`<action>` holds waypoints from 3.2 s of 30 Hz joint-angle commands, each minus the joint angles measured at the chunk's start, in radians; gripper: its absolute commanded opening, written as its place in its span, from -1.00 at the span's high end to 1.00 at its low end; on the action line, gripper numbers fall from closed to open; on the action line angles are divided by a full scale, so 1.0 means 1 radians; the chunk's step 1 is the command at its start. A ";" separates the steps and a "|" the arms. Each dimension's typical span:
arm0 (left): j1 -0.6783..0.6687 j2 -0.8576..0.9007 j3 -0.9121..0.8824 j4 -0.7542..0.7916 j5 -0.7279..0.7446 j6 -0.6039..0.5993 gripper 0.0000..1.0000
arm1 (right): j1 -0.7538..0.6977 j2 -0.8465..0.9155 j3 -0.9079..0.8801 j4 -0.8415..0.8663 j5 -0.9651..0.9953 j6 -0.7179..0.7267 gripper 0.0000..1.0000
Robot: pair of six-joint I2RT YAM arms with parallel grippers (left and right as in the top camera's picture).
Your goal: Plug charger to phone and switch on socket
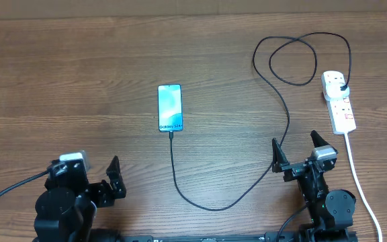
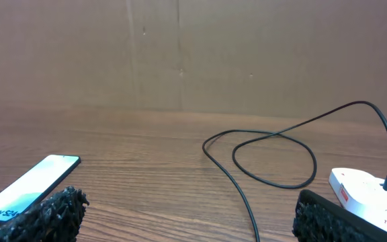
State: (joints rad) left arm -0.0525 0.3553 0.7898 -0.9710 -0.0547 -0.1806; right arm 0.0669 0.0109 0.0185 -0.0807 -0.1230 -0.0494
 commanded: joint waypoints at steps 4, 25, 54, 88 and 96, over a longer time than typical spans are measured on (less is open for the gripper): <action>0.000 -0.026 -0.121 0.140 0.055 0.208 -0.99 | 0.001 -0.008 -0.010 0.004 0.010 -0.001 -1.00; 0.069 -0.352 -0.700 0.815 -0.031 -0.056 -1.00 | 0.001 -0.008 -0.010 0.004 0.010 -0.001 -1.00; 0.065 -0.352 -0.785 0.893 0.051 0.105 -1.00 | 0.001 -0.008 -0.010 0.004 0.010 -0.001 -1.00; 0.065 -0.352 -0.785 0.894 0.052 0.106 -1.00 | 0.001 -0.008 -0.010 -0.001 0.026 0.000 -1.00; 0.065 -0.352 -0.785 0.894 0.051 0.106 -0.99 | 0.001 -0.008 -0.010 -0.008 0.108 0.040 -1.00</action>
State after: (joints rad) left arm 0.0093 0.0151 0.0116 -0.0814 -0.0147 -0.0536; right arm 0.0669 0.0109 0.0185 -0.0910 -0.0406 -0.0147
